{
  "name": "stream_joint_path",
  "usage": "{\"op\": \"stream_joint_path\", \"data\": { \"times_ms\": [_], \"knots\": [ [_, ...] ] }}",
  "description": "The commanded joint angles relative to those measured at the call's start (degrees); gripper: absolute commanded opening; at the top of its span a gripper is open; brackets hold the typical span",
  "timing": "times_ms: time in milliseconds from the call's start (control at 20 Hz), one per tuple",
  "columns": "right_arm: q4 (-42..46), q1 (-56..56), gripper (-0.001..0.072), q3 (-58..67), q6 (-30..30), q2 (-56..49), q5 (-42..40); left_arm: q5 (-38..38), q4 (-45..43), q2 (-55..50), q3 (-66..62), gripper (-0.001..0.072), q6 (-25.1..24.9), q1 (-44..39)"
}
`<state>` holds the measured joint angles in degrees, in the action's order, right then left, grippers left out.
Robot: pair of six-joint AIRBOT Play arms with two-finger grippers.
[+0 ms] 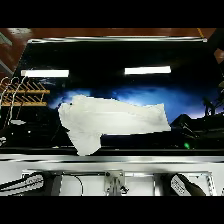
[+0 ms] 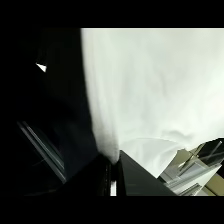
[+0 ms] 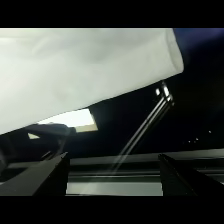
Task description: Fold the shirts.
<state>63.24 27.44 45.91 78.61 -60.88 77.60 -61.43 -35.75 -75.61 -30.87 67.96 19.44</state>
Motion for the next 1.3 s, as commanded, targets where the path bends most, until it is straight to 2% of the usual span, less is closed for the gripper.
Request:
{"op": "stream_joint_path", "data": {
  "times_ms": [0, 300, 450, 750, 800, 1000, 1050, 1100, 1150, 1250],
  "knots": [
    [1.53, -0.04, 0.068, -1.95, 4.87, -2.69, -6.4, -2.49, 0.24, 3.52, -0.9, 0.0038, -1.33, -0.13],
    [-1.46, -0.07, 0.0679, -1.95, 5.88, -13.75, -12.96, -5.64, 0.26, 7.67, -2.69, 0.0038, -1.29, -0.15],
    [-4.26, -0.28, 0.0679, -1.95, 5.79, -16.13, -14.97, -6.19, 0.24, 7.72, -2.95, 0.0038, -1.29, -0.17],
    [-3.54, -4.59, 0.0677, -2.01, 7.85, -17.77, -19.04, -6.16, 0.24, 7.72, -2.97, 0.0038, -1.29, -0.15],
    [-3.54, -5.84, 0.0619, -2.01, 8.02, -18.16, -19.67, -6.19, 0.24, 7.72, -2.97, 0.0038, -1.29, -0.15],
    [-1.25, -8.55, 0.0607, -2.01, 10.58, -20.04, -20.5, -6.19, 0.24, 7.72, -2.99, 0.0038, -1.29, -0.11],
    [-1.27, -8.7, 0.0584, -1.99, 10.56, -20.26, -20.5, -6.19, 0.2, 7.72, -3.15, 0.0038, -1.31, -0.11],
    [-1.29, -8.68, 0.0374, -1.99, 10.56, -20.26, -20.39, -6.12, 0.2, 7.72, -3.52, 0.0038, -1.31, -0.11],
    [-1.55, -8.66, 0.0088, -1.99, 10.56, -20.24, -19.98, -6.03, 0.15, 7.72, -4.31, 0.0038, -1.33, -0.07],
    [-2.21, -8.63, 0.006, -1.53, 8.37, -19.89, -18.32, -5.73, -0.52, 7.78, -7.5, 0.0036, -1.29, -0.07]
  ]
}}
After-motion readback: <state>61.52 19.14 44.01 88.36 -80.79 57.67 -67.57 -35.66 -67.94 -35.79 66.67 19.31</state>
